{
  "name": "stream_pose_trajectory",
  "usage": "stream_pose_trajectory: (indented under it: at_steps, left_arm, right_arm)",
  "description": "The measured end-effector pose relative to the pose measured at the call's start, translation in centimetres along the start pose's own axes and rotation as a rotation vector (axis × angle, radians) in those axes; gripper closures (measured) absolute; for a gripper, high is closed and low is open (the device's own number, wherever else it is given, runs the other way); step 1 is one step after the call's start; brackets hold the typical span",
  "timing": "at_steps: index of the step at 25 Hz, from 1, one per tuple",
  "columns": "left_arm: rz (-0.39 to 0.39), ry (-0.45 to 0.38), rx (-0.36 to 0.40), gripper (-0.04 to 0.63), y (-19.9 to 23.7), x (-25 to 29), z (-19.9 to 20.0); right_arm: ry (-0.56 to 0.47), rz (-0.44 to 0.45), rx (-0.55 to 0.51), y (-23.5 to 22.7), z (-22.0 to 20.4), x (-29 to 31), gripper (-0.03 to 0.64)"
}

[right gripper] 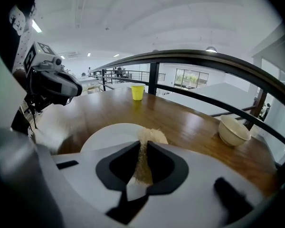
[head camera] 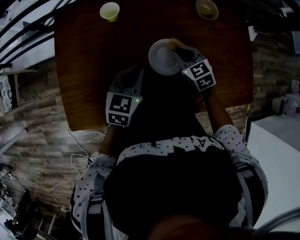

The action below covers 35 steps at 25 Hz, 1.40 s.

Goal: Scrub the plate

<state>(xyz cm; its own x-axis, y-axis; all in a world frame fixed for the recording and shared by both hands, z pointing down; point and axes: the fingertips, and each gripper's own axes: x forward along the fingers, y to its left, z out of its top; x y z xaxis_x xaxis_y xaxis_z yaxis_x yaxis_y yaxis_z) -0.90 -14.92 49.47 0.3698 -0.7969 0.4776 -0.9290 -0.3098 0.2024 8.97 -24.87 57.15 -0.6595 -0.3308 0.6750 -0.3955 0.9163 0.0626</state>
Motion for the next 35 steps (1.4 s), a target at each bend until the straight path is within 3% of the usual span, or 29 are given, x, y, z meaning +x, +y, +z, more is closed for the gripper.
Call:
stream_pose_trajectory:
  at_steps: [35]
  left_arm:
    - [-0.046, -0.002, 0.024, 0.581, -1.6, -0.3, -0.3]
  right_arm:
    - [0.005, 0.006, 0.037, 2.8, -1.6, -1.8, 0.568]
